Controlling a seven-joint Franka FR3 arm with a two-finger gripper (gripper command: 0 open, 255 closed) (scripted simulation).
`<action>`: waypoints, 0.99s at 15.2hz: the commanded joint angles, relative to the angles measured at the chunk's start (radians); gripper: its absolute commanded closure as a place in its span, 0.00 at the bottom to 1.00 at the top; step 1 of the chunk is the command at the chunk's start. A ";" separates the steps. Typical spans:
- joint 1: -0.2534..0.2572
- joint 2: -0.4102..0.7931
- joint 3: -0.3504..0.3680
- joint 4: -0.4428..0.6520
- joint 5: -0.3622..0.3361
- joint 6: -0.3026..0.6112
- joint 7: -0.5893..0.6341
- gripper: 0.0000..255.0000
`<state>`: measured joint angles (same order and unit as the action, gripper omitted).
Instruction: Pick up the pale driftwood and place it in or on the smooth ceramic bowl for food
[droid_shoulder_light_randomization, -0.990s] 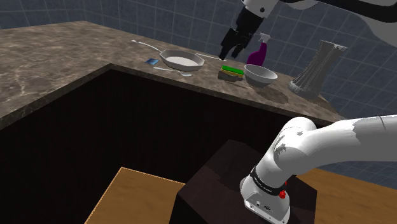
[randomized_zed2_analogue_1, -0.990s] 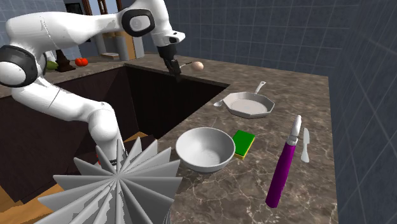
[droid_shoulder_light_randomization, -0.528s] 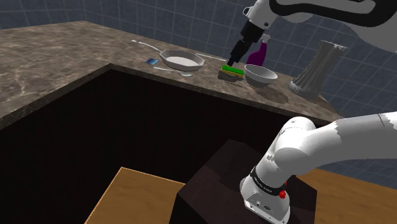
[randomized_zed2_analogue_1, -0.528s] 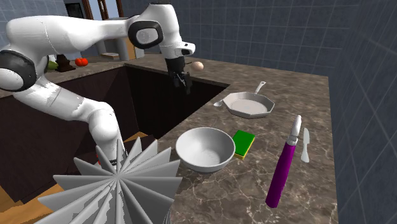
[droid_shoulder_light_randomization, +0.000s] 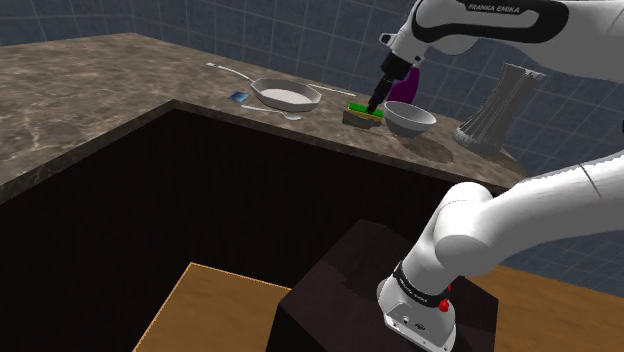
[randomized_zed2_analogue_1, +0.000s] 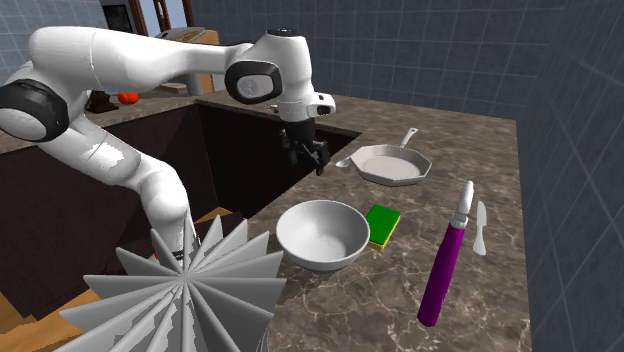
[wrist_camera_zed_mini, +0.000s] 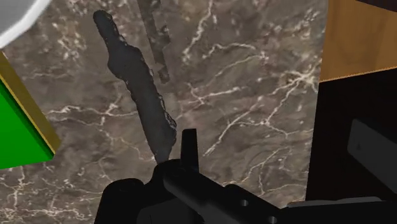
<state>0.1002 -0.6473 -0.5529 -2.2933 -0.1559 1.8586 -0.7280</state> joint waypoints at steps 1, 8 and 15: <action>0.029 0.055 -0.077 0.036 -0.002 0.016 -0.115 0.00; 0.135 0.230 -0.271 0.124 0.050 0.079 -0.377 0.00; 0.144 0.252 -0.289 0.066 0.059 0.156 -0.385 0.00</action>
<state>0.2431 -0.3981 -0.8392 -2.2237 -0.0980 2.0083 -1.1113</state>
